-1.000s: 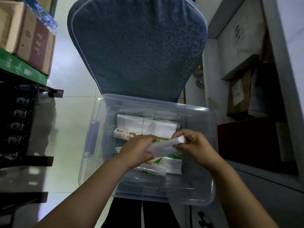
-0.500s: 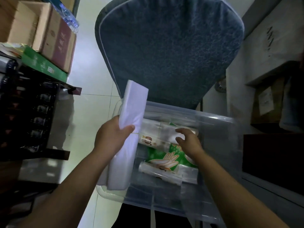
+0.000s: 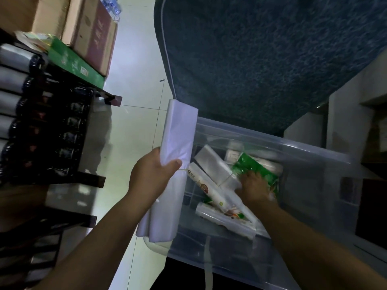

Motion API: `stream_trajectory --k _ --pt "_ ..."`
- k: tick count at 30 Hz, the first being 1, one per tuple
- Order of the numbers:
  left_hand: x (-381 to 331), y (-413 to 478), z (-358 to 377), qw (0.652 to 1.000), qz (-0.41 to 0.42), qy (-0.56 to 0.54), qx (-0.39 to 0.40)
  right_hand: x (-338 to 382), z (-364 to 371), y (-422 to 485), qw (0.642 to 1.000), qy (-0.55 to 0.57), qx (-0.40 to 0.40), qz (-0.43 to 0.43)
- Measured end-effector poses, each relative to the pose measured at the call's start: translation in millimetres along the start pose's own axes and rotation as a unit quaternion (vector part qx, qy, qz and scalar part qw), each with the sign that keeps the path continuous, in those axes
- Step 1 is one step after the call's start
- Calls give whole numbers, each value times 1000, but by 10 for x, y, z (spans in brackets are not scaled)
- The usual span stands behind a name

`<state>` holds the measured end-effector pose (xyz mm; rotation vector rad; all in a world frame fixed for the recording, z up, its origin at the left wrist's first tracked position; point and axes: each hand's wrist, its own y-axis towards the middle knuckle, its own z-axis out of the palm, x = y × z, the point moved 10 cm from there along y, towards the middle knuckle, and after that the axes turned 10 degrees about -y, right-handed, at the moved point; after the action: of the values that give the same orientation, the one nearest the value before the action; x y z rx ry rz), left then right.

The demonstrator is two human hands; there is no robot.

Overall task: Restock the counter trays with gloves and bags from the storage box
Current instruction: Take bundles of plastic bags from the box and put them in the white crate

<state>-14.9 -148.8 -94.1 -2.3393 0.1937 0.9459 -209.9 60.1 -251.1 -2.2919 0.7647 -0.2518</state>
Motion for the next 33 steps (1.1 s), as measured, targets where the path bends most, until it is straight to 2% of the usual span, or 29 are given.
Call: stream_trajectory --k 2,3,6,11,14,18,21,23,27,33 --pt "6 -16 -2 1000 -5 -5 3 7 37 -141 992 122 16 26" --pt "-2 -25 -2 1000 -6 -5 6 30 37 -215 989 143 18 33" --pt "-90 -70 6 1000 0 -2 19 46 -81 -444 993 112 -7 38" --pt "-439 -230 53 998 34 2 54 -126 -481 -919 989 133 -56 43" --pt "-741 -386 71 995 69 16 73 -332 -860 -1337 979 150 -117 74" --pt "-1197 -641 139 988 114 21 105 -707 -1434 -2076 940 205 -231 148" --pt "-1553 -879 301 979 148 -7 144 -992 -1662 -2709 893 260 -291 223" --pt "-1785 -1048 488 970 159 -38 182 -1179 -1705 -3123 848 324 -319 271" --pt "-2257 -1457 933 947 185 -75 253 -1556 -1705 -3963 737 438 -386 341" --pt "-2863 -2302 1546 909 242 -68 333 -2099 -1652 -5295 574 473 -525 414"
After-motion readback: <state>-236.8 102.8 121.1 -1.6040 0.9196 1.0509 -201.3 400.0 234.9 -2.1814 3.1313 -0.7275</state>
